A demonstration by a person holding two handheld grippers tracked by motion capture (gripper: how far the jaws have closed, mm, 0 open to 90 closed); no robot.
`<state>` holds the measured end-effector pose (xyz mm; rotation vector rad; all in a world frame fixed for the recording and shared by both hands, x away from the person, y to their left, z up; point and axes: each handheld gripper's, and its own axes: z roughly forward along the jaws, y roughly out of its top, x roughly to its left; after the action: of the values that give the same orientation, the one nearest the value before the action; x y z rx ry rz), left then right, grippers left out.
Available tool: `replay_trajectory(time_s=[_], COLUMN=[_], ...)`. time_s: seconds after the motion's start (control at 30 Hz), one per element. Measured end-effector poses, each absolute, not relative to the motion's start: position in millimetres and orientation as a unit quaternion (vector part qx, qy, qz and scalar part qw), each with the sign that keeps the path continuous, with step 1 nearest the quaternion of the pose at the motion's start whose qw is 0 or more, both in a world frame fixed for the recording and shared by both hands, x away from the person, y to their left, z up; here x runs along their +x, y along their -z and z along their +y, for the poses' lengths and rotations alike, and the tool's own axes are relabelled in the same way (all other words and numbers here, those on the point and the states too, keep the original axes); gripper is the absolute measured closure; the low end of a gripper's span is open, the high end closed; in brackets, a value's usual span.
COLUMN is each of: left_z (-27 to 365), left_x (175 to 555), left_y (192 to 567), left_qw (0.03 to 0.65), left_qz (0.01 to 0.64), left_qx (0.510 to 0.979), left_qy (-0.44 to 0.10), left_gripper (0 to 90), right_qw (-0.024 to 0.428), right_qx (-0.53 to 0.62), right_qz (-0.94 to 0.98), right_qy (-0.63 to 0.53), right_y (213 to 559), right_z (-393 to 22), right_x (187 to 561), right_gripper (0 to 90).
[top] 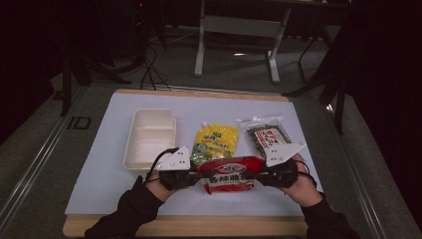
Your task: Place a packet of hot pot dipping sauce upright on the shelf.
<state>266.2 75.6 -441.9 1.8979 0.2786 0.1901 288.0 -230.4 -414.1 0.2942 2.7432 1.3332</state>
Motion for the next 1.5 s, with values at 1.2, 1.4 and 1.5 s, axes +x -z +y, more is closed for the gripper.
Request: replay_trajectory(time_s=[1.2, 1.4, 1.5], left_z=[105, 103, 100], left_x=[245, 241, 240], left_y=[482, 499, 507], left_qw=[0.593, 0.588, 0.579], left_qz=[0.207, 0.209, 0.208], left_qx=[0.771, 0.773, 0.778], left_qy=[-0.109, -0.117, -0.13], left_gripper=[3.3, 3.3, 3.3], right_qw=[0.071, 0.071, 0.072], right_qx=[0.142, 0.144, 0.148], right_qz=[0.858, 0.854, 0.85], right_qy=[-0.488, -0.495, -0.501], right_y=[383, 377, 376], right_z=[-232, -222, -216], right_x=[314, 327, 334], right_gripper=[90.0, 90.0, 90.0])
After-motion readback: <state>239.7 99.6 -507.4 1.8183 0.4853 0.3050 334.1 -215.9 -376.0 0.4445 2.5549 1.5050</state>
